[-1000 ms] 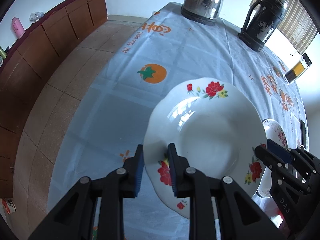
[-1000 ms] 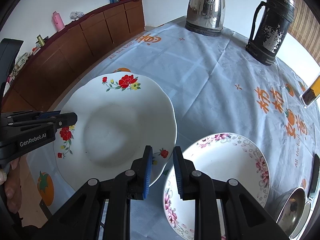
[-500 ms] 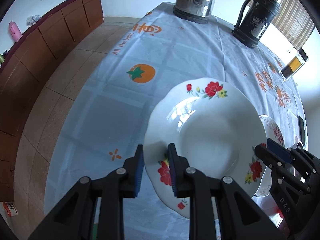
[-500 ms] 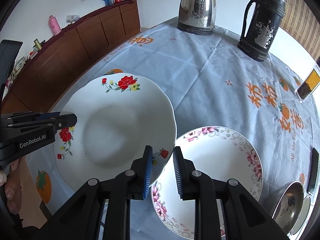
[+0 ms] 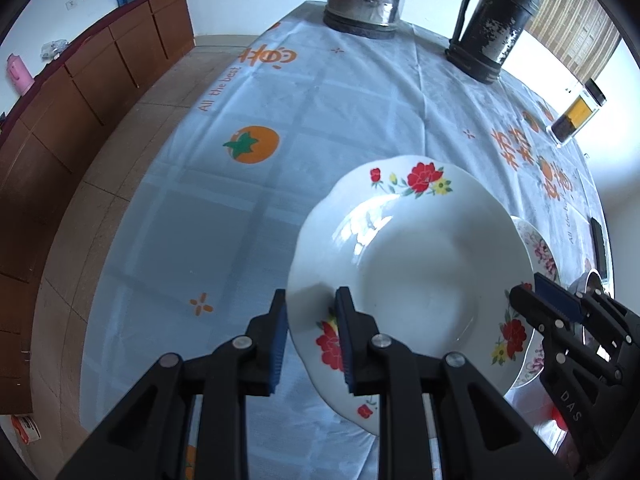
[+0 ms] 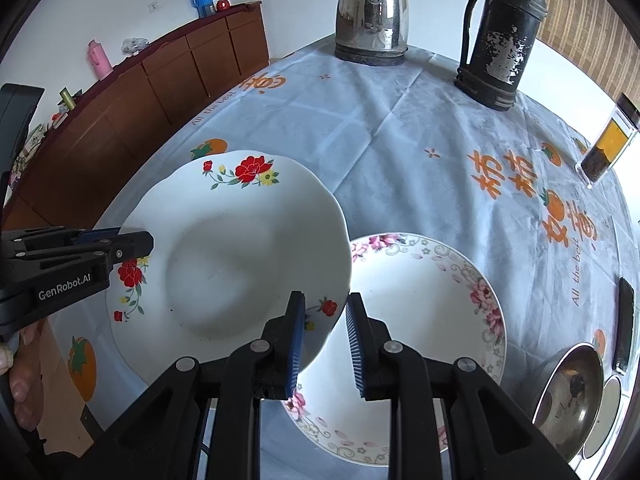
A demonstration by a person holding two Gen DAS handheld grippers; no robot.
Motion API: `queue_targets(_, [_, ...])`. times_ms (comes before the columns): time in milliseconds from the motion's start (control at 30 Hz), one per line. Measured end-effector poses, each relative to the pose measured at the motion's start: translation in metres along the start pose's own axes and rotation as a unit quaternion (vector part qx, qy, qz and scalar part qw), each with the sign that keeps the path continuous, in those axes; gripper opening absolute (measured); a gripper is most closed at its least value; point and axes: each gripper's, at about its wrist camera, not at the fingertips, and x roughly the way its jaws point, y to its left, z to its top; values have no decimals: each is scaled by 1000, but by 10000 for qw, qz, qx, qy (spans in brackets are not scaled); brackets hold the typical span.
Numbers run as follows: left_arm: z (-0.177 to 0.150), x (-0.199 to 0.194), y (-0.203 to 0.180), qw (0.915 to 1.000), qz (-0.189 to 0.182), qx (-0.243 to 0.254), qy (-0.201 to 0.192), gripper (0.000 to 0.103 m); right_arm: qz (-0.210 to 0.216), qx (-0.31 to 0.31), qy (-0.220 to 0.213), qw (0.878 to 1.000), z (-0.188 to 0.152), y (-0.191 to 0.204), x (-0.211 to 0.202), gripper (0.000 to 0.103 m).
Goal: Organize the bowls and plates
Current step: 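Carry the red-flower plate with both grippers over the pink-floral plate stack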
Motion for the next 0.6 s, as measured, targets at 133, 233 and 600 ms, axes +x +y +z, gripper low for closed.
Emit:
queue_targets(133, [-1, -1, -8, 10000, -7, 62, 0, 21, -27, 46, -9, 10000, -4, -5, -3, 23])
queue_targets(233, [-2, 0, -13, 10000, -19, 97, 10, 21, -54, 80, -5, 10000, -7, -10, -4, 23])
queue_targets(600, [-3, -1, -37, 9994, -58, 334, 29, 21, -134, 272, -36, 9995, -19, -28, -13, 23])
